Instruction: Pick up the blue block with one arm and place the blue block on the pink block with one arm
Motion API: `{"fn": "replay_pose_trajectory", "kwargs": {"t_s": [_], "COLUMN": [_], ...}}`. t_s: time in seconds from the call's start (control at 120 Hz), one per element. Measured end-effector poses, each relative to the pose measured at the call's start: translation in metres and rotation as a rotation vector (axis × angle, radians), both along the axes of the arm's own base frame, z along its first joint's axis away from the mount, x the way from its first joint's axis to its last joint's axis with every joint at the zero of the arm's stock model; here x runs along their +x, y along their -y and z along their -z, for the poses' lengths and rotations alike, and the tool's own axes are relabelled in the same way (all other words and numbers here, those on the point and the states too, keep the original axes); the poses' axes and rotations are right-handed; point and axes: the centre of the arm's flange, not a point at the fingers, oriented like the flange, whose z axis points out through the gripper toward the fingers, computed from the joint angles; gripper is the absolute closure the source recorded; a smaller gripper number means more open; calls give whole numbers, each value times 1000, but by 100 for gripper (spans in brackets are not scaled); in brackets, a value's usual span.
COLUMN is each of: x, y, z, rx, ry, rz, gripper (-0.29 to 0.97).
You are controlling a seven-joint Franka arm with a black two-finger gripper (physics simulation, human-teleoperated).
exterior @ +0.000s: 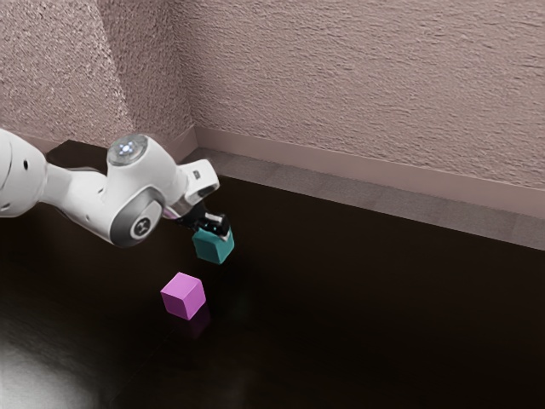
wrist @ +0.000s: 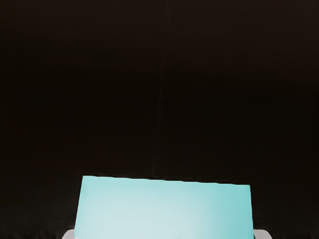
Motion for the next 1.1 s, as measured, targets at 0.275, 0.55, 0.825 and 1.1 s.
{"fn": "replay_pose_trajectory", "kwargs": {"t_s": [0.275, 0.55, 0.825, 1.1], "x": [-48, -75, -91, -94], "y": [0, -3, -5, -16], "z": [-12, -12, -10, -10], "rx": [13, 17, 19, 44], "ry": [-21, -34, -43, -42], "rz": [-4, -14, -19, -16], "gripper": [42, 43, 46, 49]}}
